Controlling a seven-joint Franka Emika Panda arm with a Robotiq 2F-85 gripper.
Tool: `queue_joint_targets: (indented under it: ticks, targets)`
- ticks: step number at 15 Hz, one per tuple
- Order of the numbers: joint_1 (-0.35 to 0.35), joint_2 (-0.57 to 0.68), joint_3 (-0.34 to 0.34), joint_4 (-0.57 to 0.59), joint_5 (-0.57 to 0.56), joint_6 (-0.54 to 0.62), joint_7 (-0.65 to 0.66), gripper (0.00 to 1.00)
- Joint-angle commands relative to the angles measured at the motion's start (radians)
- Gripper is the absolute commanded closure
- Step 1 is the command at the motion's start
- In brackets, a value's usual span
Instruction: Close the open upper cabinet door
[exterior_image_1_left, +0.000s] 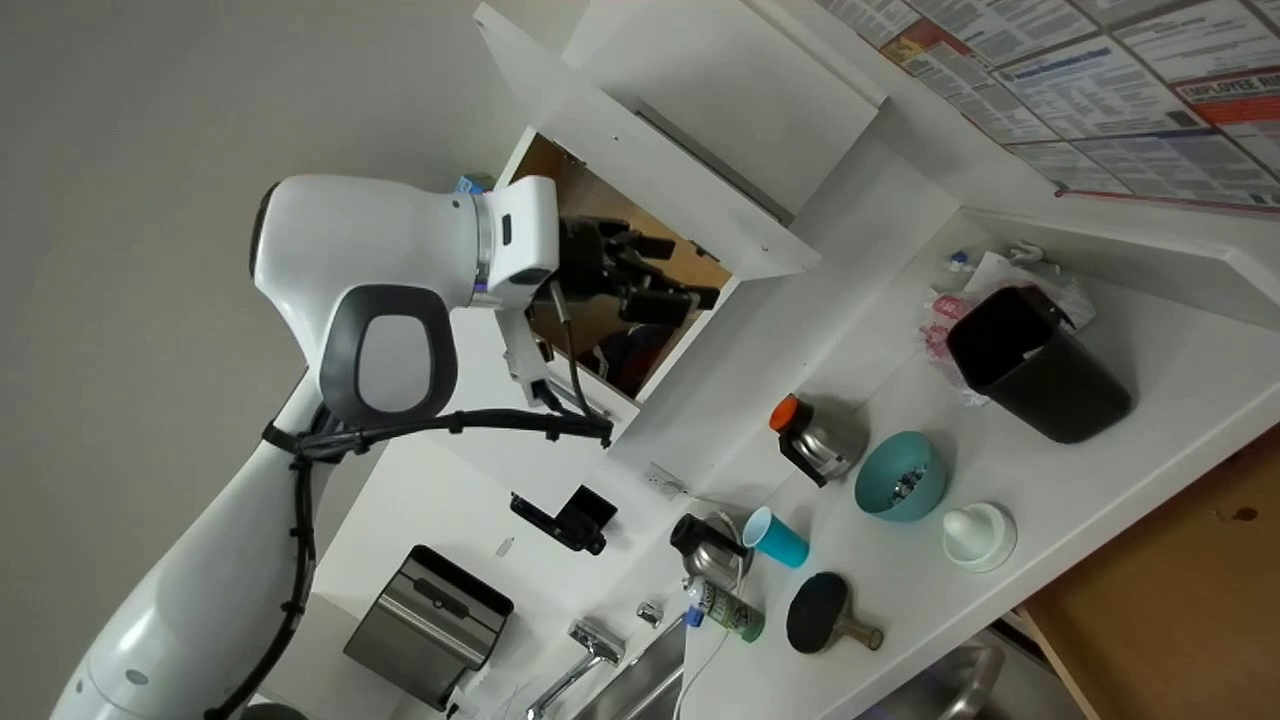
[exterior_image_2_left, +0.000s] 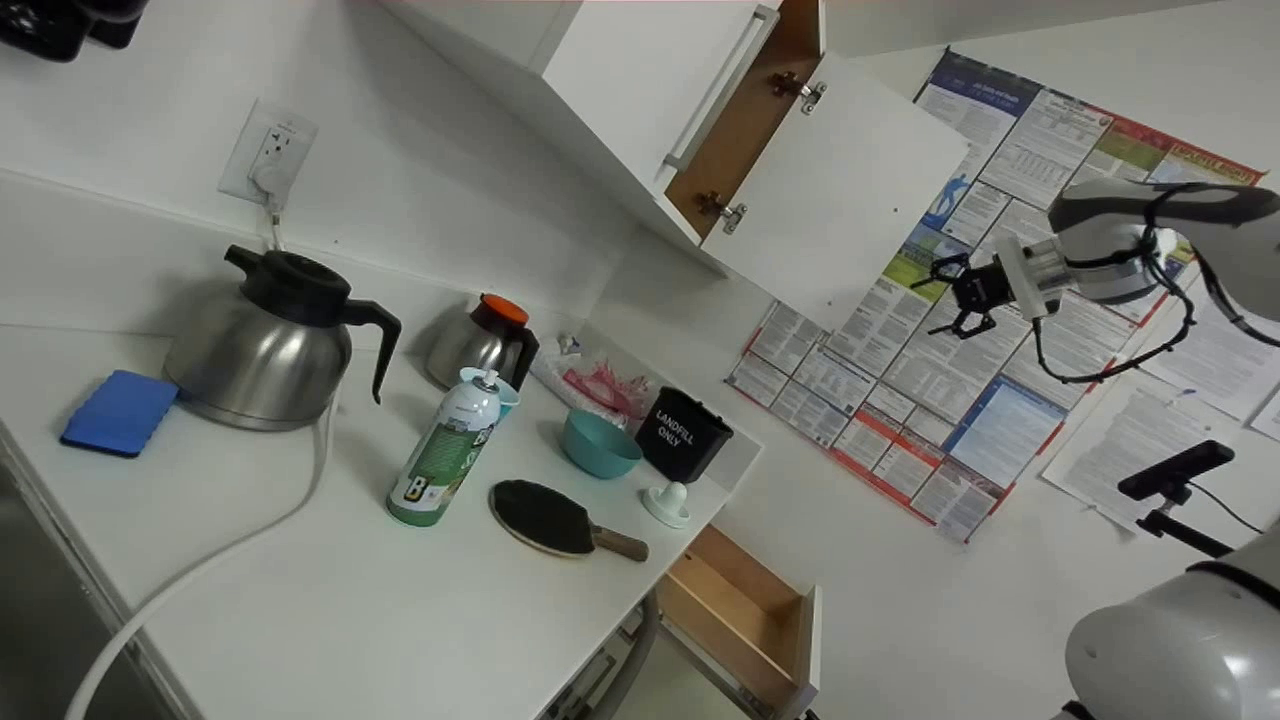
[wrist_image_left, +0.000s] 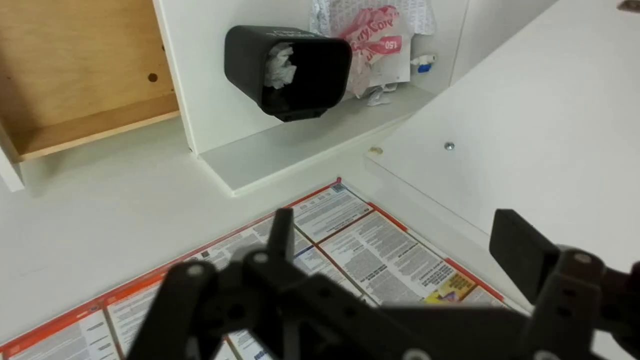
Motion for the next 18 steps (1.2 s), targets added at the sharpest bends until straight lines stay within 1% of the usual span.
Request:
queue_joint_targets:
  ticks: [1,3,4,5,9,10,14,18]
  targets:
    - [-0.002,0.153,-0.055,0.161,0.17,-0.038,-0.103,0.0]
    - [-0.027,0.213,-0.076,0.213,0.293,-0.075,-0.182,0.0]
    - [-0.045,0.238,-0.079,0.238,0.334,-0.1,-0.202,0.0]
    - [-0.038,0.175,-0.042,0.153,0.266,-0.036,-0.163,0.0]
    - [-0.053,0.196,-0.038,0.164,0.276,-0.041,-0.173,0.0]
    - [-0.048,0.192,-0.032,0.152,0.272,-0.001,-0.177,0.0]
    - [-0.072,0.269,-0.044,0.205,0.289,0.002,-0.162,0.0]
    - [-0.113,0.343,-0.039,0.255,0.34,-0.014,-0.188,0.0]
